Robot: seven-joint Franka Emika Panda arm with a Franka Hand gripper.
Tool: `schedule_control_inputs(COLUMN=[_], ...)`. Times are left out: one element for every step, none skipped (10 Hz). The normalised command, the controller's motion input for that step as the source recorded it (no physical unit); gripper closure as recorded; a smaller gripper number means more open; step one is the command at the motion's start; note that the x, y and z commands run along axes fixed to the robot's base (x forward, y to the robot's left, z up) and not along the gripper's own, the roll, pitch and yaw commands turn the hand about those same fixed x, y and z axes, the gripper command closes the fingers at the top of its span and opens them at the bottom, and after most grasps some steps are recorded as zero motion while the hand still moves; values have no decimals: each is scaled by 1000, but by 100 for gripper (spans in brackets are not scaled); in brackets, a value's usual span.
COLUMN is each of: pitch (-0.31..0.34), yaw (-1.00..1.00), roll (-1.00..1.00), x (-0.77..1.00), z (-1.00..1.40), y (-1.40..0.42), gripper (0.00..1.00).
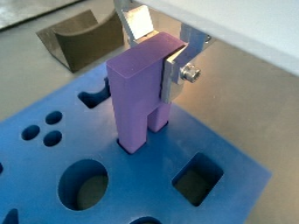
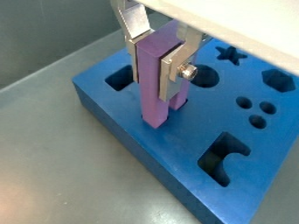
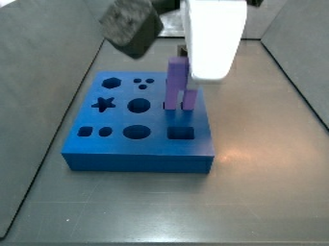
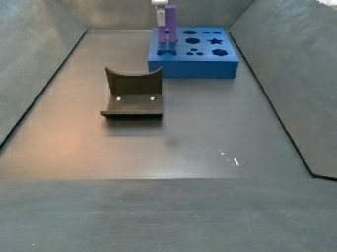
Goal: Insert the double-square object.
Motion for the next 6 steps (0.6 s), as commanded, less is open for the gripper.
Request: schedule_control_inputs(pitch=[-229,-234,-131,-47,0,-17], yaw=[-23,0,-34,-186,-180,-14], roll=[-90,-77,-94,-134,-107,-94], x=[-131,-14,0,0,20,0], z=[-731,-734,-580,-400,-146,0], y=[0,97,246,369,180,94], gripper=[100,100,100,100,100,100])
